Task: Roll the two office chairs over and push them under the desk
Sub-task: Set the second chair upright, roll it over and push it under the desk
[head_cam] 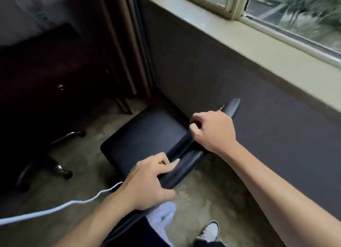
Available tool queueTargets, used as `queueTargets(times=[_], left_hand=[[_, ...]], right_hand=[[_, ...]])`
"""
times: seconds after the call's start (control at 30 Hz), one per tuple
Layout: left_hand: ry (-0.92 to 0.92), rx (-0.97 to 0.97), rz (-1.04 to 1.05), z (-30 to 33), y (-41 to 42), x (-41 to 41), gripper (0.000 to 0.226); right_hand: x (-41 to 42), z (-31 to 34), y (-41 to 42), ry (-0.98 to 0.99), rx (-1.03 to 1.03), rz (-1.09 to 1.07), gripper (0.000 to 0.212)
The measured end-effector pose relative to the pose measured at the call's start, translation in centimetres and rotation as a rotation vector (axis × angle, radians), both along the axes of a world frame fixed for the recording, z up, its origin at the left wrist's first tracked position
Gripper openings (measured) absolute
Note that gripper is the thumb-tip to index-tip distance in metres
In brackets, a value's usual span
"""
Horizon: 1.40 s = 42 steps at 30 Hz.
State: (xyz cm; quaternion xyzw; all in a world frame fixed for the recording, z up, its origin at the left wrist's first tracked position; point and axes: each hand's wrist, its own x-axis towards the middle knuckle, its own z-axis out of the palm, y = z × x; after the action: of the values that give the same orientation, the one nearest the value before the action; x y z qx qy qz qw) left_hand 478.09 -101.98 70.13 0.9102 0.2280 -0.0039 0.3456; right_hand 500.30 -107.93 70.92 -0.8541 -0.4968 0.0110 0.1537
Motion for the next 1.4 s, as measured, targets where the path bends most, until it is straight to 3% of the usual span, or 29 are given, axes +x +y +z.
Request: queueTargets(times=[0.13, 0.27, 0.4, 0.7, 0.83, 1.07, 1.4], left_hand=[[0.098, -0.025, 0.131, 0.6, -1.7, 2.5, 0.035], [0.074, -0.107, 0.22, 0.6, -2.1, 4.1, 0.032], [0.066, -0.128, 0.304, 0.5, -3.0, 5.6, 0.044], [0.113, -0.24, 0.377, 1.9, -2.7, 4.4, 0.042], [0.114, -0.269, 0.406, 2.2, -4.0, 1.6, 0.071], [0.111, -0.161, 0.468, 2.0, -4.0, -0.7, 0.067], [0.045, 0.022, 0.533, 0.2, -7.0, 0.6, 0.058]], right_hand=[[1.2, -0.2, -2.1, -0.059, -0.035, 0.217, 0.04], [2.3, -0.4, -2.7, 0.01, 0.018, 0.312, 0.047], [3.0, -0.2, -3.4, 0.025, 0.009, 0.388, 0.054], [3.0, 0.2, -2.4, -0.012, -0.054, 0.477, 0.061], [1.3, 0.0, -2.6, -0.085, -0.116, 0.518, 0.065], [0.3, 0.9, -2.2, 0.016, -0.211, 0.61, 0.052], [3.1, 1.3, -4.3, -0.091, -0.264, 0.823, 0.089]])
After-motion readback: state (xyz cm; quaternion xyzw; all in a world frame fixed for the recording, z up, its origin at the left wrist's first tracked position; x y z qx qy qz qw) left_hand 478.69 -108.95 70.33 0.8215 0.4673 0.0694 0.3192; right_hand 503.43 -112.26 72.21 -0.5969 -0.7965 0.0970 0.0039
